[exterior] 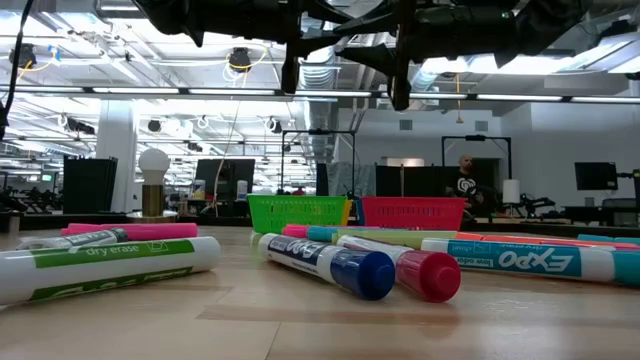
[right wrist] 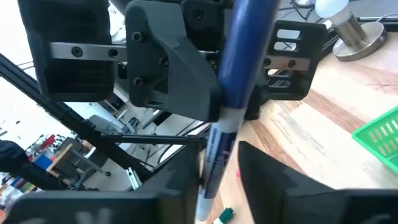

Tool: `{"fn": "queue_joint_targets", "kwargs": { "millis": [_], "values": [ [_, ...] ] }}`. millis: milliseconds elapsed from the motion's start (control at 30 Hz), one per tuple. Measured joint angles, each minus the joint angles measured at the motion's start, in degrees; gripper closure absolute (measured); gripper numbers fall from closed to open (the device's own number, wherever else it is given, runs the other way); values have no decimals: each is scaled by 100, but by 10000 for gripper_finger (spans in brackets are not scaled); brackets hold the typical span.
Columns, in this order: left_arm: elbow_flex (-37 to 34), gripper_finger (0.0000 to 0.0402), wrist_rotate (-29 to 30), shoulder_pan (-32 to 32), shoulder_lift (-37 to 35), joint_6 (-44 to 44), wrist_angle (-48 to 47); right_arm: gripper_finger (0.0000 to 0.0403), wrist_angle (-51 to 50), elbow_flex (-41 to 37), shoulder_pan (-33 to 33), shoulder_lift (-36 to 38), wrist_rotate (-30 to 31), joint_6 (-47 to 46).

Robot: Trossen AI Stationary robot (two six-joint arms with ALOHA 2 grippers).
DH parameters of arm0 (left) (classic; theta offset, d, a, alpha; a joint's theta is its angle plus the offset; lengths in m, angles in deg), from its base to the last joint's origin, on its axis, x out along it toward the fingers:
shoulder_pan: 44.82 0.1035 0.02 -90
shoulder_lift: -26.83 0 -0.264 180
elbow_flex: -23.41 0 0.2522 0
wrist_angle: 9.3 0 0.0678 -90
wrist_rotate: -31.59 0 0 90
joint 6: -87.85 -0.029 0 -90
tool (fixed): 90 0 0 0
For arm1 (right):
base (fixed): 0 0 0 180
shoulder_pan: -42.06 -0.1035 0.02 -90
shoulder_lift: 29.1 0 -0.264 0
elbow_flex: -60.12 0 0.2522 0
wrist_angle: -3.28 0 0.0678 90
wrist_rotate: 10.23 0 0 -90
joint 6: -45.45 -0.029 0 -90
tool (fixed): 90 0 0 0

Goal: Pick & Place Markers
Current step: Put the small blue marker pen into the red bin

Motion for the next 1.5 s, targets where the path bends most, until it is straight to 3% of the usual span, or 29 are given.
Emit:
{"fn": "queue_joint_targets", "kwargs": {
  "millis": [267,567,700,933,1067,1233,1500],
  "values": [
    [-2,348,-17,2,-7,-79,21,377,92,-2,-2,0,-1,18],
    [-2,315,-30,-4,-4,-173,-9,359,169,-2,0,-2,28,16],
    [-2,288,-69,-4,-4,-330,-4,374,166,-2,2,-2,26,42],
    [-2,254,-733,210,-168,-734,-197,371,124,-2,0,-2,22,38],
    [-2,251,-1018,489,-526,-750,-670,358,-70,-2,0,-2,17,-37],
    [-2,256,-1050,729,-1133,-1043,-1608,377,-349,-4,-2,-2,-139,22],
    [-2,258,-688,754,-1888,-1431,-3297,356,-1437,-11,-2,244,-200,80]
  ]
}}
